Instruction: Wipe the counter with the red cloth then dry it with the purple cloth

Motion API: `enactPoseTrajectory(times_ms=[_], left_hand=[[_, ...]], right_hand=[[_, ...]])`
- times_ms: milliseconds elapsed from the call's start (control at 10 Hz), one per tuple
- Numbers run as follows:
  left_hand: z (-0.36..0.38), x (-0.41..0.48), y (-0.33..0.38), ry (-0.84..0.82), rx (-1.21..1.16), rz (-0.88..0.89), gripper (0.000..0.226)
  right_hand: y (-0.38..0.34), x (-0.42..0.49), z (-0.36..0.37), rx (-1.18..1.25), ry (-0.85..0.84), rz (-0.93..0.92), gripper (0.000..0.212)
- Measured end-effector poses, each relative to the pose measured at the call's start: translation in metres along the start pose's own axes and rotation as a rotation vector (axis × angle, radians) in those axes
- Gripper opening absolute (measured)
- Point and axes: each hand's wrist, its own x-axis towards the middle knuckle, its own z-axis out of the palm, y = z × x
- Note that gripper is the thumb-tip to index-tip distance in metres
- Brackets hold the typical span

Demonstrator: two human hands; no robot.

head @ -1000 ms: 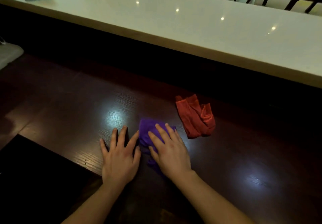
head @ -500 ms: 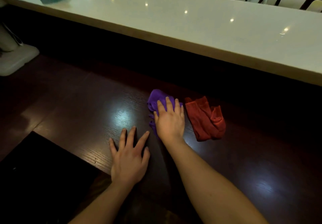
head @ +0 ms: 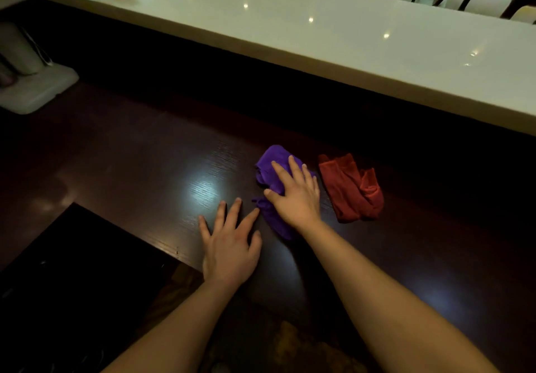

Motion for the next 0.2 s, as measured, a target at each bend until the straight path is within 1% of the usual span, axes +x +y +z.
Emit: enactPoseTrajectory(times_ms=[100,200], left_hand=[[-0.011,0.002,-0.004,-0.046,-0.127,-0.023,0.049],[-0.023,0.008,-0.008,-0.128,-0.115,-0.021,0.044]], right_hand=[[0.003,-0.009,-0.01,0.002,0.033,-0.042,0.068],[0.004,-0.025,-0.015,-0.15,0.119,-0.042,0.072]])
